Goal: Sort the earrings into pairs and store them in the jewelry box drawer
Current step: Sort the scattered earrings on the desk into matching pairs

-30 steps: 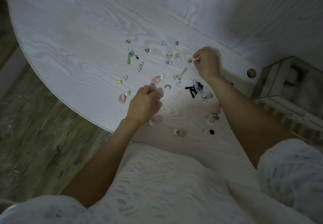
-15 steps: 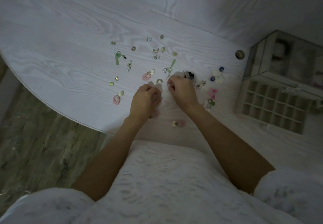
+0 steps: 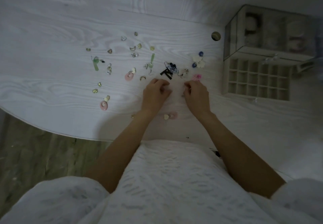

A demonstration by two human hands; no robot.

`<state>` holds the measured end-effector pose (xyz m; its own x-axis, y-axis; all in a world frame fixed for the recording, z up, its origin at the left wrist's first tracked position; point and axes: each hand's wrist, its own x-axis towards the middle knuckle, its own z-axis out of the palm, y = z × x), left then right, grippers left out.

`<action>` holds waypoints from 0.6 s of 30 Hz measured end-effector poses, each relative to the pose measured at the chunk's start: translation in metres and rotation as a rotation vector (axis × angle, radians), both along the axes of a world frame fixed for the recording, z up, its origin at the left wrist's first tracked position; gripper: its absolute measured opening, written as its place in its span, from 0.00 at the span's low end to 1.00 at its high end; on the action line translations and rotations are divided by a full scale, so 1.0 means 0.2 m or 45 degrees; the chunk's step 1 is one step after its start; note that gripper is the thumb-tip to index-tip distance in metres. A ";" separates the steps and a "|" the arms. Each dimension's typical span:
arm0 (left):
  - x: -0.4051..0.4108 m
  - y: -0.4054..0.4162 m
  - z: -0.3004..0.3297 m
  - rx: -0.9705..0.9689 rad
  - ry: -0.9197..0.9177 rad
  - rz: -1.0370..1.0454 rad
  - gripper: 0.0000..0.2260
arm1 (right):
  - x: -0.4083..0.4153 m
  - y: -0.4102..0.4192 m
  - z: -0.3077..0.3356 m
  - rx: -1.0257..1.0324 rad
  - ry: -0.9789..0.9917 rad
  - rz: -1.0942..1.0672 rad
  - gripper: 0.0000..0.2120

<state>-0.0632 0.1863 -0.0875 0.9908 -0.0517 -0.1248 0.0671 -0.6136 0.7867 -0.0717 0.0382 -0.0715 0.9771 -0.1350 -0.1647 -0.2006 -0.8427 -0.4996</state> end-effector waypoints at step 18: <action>0.02 -0.16 -0.01 0.044 -0.006 -0.122 0.11 | 0.01 0.05 0.03 0.009 0.070 0.075 0.12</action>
